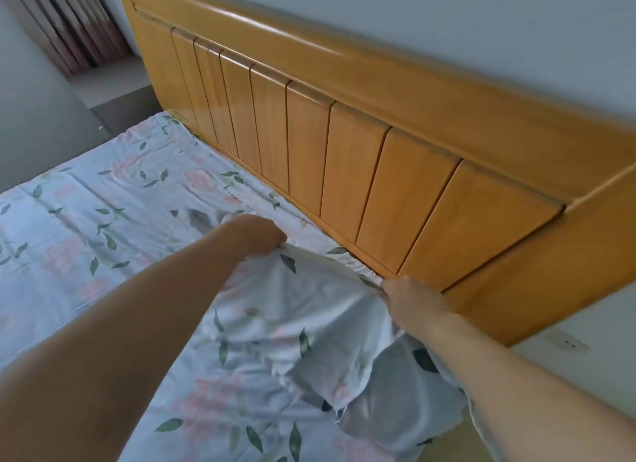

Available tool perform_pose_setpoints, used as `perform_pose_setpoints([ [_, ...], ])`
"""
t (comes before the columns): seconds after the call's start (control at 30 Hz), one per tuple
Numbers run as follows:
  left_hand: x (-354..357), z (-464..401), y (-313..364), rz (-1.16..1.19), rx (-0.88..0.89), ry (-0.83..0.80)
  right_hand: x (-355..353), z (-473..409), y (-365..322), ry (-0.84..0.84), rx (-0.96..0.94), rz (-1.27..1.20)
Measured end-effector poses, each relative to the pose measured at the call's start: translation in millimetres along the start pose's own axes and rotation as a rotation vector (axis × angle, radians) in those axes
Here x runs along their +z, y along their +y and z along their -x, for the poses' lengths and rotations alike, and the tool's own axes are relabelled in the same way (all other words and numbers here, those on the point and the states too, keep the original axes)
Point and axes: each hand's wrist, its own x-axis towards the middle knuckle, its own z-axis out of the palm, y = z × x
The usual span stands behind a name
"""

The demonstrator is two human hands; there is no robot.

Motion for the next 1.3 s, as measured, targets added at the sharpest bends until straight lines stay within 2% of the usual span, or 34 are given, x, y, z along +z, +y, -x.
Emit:
perform_pose_setpoints([
  [0.1,-22,-34,-9,-0.051,-0.008,0.125,-31,-12,1,0.023,-0.032,0.062],
  [0.27,-52,-53,-31,0.023,-0.001,0.283,-87,-18,-3,0.035,-0.048,0.157],
  [0.4,-42,-55,-46,0.062,0.005,0.385,-96,-32,-21,0.030,-0.015,0.125],
  [0.5,4,-60,-51,0.047,0.015,0.334,-48,-48,-48,-0.092,-0.082,0.149],
  [0.6,80,-69,-54,-0.028,0.065,0.213,32,-66,-89,-0.344,-0.162,0.173],
  [0.7,176,-71,-59,-0.103,0.103,0.179,123,-77,-131,-0.551,-0.301,0.198],
  [0.8,273,-61,-60,-0.086,0.082,0.161,203,-74,-167,-0.615,-0.335,0.122],
  [0.9,353,-52,-54,-0.025,0.058,0.152,260,-71,-186,-0.685,-0.265,0.105],
  [1.07,432,-56,-40,0.113,0.011,0.263,325,-74,-202,-0.776,-0.311,0.175],
  [1.13,448,-65,-37,0.108,-0.033,0.283,348,-74,-205,-0.674,-0.402,0.255],
  [1.23,472,-80,-33,0.115,-0.091,0.266,376,-70,-196,-0.357,-0.540,0.289],
  [1.3,487,-88,-28,0.135,-0.129,0.233,391,-68,-186,-0.225,-0.591,0.307],
])
